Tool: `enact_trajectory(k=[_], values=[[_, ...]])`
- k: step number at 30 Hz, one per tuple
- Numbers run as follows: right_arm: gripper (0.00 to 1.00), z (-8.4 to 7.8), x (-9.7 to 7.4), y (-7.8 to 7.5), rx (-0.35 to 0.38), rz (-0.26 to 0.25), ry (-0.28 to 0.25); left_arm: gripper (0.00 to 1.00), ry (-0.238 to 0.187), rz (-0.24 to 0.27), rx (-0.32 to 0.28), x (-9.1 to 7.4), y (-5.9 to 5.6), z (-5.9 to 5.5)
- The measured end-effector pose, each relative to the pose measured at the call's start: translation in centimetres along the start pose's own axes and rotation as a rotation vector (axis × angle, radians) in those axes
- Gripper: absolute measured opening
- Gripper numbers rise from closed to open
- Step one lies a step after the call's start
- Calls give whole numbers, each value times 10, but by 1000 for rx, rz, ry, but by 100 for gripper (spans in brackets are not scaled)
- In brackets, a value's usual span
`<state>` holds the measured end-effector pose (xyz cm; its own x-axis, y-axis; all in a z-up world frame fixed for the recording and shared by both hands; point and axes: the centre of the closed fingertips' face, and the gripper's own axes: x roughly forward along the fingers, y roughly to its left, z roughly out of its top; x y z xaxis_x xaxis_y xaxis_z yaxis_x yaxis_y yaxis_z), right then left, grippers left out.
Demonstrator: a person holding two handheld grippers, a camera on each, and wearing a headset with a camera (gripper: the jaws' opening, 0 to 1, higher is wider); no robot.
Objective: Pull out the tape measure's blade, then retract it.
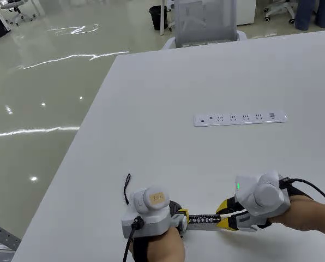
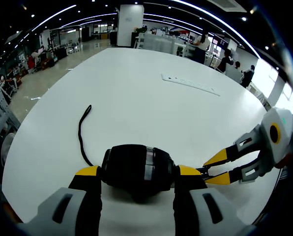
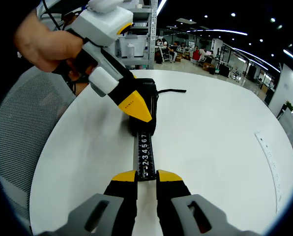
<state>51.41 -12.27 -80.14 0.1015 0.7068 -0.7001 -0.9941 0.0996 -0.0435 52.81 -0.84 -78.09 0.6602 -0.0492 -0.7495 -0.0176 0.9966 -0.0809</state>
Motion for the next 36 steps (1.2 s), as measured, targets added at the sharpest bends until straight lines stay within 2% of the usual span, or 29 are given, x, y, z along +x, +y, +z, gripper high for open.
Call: enact_trajectory(k=[36], values=[[13,15,15,1,-6,0,-13,55,-3,-8,-9,1,0,0]])
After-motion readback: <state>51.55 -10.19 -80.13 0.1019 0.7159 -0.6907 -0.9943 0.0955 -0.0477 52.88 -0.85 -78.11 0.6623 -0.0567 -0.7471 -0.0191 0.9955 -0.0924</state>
